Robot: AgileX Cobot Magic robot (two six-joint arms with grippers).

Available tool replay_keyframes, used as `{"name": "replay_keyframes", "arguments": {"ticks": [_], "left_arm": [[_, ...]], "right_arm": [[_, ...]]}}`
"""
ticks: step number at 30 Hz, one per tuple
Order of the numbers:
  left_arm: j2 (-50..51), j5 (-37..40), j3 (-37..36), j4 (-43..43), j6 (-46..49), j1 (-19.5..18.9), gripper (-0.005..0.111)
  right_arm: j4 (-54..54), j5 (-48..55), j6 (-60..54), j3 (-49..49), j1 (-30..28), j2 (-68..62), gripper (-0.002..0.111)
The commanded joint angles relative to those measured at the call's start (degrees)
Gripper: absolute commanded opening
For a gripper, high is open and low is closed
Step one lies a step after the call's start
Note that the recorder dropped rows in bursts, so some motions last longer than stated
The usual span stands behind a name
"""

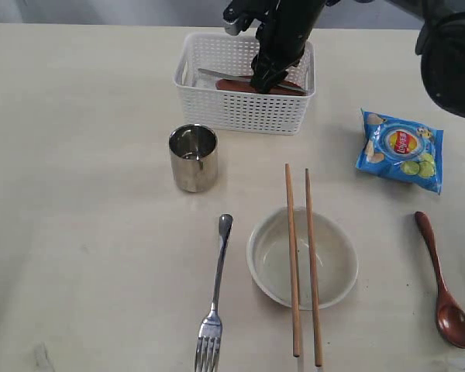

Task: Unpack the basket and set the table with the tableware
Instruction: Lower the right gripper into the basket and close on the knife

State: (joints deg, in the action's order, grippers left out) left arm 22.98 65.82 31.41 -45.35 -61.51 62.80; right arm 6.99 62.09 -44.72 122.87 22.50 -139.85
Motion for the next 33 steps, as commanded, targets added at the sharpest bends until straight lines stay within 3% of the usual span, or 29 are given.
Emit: {"name": "replay_keyframes", "arguments": {"ticks": [1,9,33], "left_arm": [[-0.3,0.3,-0.3,-0.5,0.2,0.2,0.000],[-0.3,0.3,-0.3,-0.5,0.2,0.2,0.000],[-0.3,0.3,-0.3,-1.0,0.6,0.2,0.000]], "right_arm": [[-1.1,-0.3,0.5,0.2,-0.1,-0.2,0.026],[-1.1,0.5,0.5,0.2,-0.1,-0.2,0.004],[0.3,2.5,0.5,0.3,0.6,0.0,0.000]]}}
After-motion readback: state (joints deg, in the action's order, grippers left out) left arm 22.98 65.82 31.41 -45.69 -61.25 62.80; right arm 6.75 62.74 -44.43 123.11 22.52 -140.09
